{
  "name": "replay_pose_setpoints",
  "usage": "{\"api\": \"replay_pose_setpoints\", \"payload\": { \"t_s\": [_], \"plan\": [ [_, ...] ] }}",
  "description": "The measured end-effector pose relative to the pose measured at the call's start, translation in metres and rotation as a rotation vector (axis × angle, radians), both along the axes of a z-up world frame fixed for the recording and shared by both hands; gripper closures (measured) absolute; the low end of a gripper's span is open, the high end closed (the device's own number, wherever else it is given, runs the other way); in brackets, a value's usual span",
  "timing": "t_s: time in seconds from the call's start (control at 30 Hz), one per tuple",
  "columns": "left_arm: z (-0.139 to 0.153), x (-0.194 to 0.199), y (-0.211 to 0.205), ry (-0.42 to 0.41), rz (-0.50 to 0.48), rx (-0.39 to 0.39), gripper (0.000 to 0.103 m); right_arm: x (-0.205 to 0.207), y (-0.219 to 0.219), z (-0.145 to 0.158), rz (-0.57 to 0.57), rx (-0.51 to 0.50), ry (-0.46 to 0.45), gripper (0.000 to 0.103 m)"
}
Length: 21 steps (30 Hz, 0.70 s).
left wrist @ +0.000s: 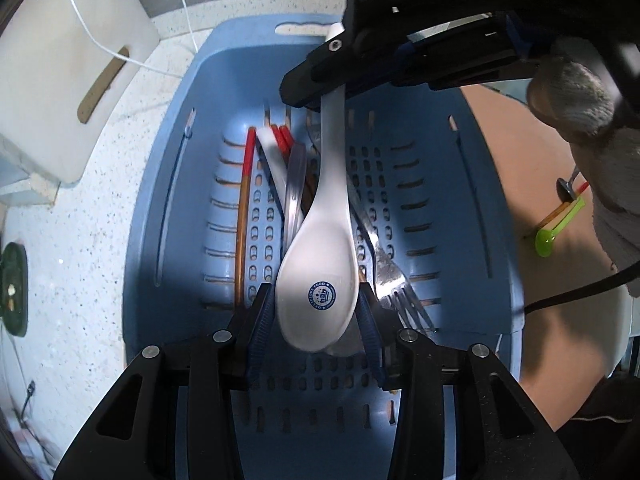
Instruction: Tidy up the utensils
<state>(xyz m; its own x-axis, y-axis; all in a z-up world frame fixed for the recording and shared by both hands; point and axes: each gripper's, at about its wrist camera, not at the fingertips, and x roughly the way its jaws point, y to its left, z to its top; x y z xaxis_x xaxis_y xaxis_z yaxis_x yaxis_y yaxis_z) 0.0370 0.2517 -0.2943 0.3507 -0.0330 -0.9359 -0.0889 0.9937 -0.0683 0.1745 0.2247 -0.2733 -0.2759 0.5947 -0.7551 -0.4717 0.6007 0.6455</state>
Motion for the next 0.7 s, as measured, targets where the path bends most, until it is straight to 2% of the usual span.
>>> {"api": "replay_pose_setpoints", "payload": {
  "t_s": [0.47, 0.53, 0.63, 0.7],
  "plan": [
    [-0.005, 0.003, -0.003, 0.039, 0.030, 0.015, 0.065, 0.001, 0.019, -0.020, 0.033, -0.093, -0.028, 0.091],
    [-0.004, 0.004, -0.003, 0.041, 0.033, 0.020, 0.065, -0.001, 0.022, -0.022, 0.049, -0.108, -0.032, 0.085],
    [-0.004, 0.008, 0.001, 0.046, 0.032, 0.028, 0.065, -0.004, 0.024, -0.021, 0.058, -0.126, -0.049, 0.083],
    [-0.002, 0.008, 0.003, 0.044, 0.035, 0.033, 0.065, -0.004, 0.024, -0.021, 0.057, -0.140, -0.054, 0.078]
  ]
}}
